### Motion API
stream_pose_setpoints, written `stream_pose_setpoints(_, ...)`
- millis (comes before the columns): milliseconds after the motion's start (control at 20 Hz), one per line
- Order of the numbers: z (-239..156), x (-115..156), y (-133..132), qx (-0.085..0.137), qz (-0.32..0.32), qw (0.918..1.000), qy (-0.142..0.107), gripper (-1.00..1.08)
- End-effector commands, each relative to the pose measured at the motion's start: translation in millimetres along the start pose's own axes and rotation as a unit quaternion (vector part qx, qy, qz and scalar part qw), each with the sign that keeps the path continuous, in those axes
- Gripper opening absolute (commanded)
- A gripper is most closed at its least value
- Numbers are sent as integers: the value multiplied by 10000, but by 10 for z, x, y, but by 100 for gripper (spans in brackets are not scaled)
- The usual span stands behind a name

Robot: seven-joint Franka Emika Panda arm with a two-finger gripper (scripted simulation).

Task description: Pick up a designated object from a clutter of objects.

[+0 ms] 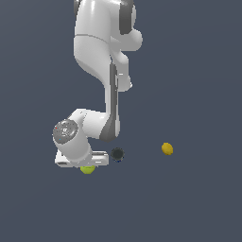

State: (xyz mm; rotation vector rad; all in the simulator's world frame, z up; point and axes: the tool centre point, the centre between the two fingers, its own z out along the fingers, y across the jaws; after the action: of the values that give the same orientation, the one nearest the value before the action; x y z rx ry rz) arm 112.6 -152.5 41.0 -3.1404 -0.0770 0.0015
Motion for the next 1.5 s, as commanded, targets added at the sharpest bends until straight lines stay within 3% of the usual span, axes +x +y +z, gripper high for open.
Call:
stream_pose_setpoints(0, 0, 3, -1, -1, -2, 10000, 3, -100)
stream_pose_setpoints(650, -394, -19, -163, -1, -2, 10000, 3, -100)
stream_pose_setpoints(1450, -2052, -87, -831, -7, -1, 10000, 2, -100)
